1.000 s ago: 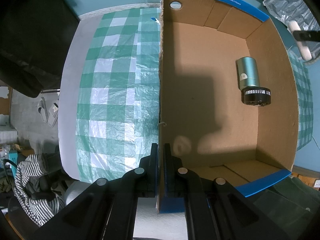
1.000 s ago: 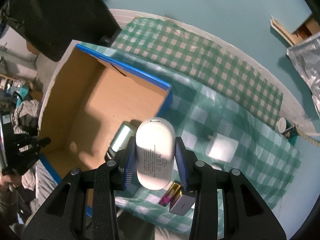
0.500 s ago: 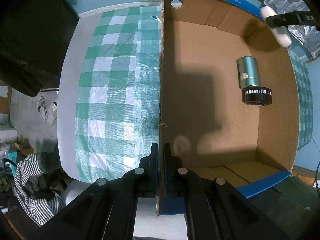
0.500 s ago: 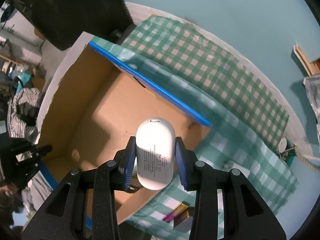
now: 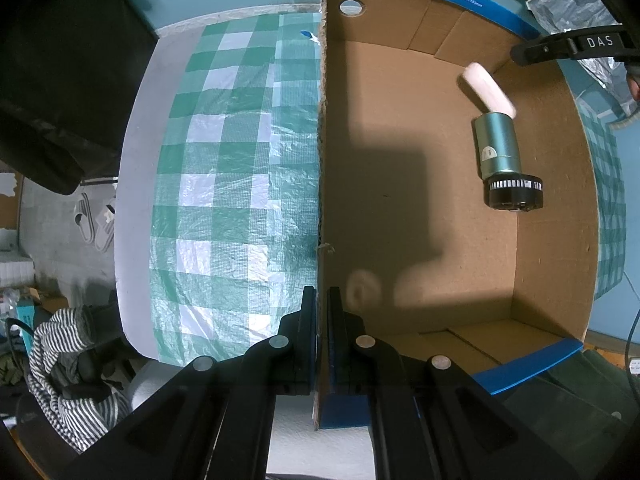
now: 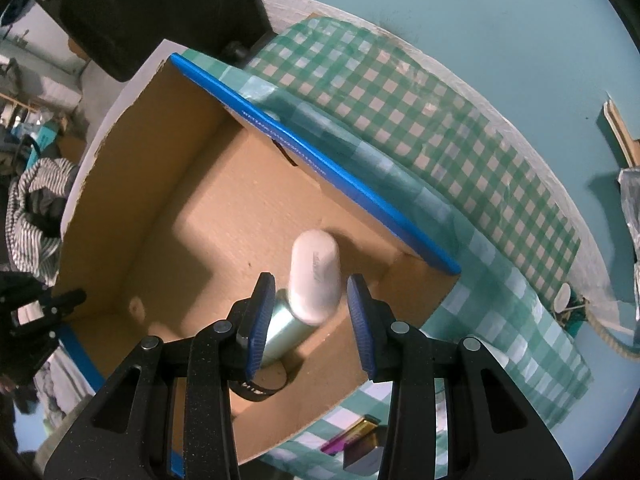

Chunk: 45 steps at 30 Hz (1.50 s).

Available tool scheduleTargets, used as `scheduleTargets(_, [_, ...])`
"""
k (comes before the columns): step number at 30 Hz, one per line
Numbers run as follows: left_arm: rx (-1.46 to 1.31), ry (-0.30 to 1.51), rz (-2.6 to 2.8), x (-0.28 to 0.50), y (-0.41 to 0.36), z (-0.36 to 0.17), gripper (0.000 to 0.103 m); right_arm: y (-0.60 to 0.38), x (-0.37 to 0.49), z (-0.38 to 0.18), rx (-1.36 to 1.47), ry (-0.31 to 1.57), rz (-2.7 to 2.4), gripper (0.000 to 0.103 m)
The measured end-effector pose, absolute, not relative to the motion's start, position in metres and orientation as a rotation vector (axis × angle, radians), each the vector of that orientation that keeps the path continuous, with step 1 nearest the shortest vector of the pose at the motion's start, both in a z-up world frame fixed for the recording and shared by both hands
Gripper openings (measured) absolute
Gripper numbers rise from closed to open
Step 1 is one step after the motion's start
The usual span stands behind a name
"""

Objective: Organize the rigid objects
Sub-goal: 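Carry the white case into the box and open the right gripper, then move the right gripper back over the grey UGREEN charger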

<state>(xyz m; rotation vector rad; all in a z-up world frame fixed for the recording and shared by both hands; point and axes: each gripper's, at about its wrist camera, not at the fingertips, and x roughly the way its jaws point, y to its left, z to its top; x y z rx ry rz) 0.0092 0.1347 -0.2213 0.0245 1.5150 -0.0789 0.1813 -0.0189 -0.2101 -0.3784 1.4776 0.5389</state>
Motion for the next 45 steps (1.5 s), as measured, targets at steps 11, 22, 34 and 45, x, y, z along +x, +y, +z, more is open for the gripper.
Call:
scheduleTargets(11, [0.033,1.511,-0.082,0.011,0.134,-0.22,0.004,-0.024,0.176,-0.198,-0.374,1.456,0.521,0.048])
scheduleTargets(22, [0.042,1.509,-0.083,0.01,0.133,-0.218,0.004,-0.034,0.163,-0.169,-0.354,1.408,0.513,0.057])
scheduleTargets(34, [0.052,1.506,-0.082,0.008,0.133,-0.217,0.004,-0.076,0.144,-0.15,-0.305,1.41,0.448,0.062])
scheduleTargets(45, [0.055,1.504,-0.082,0.007,0.133,-0.217,0.004,-0.133,0.121,-0.16,-0.22,1.458,0.355,0.062])
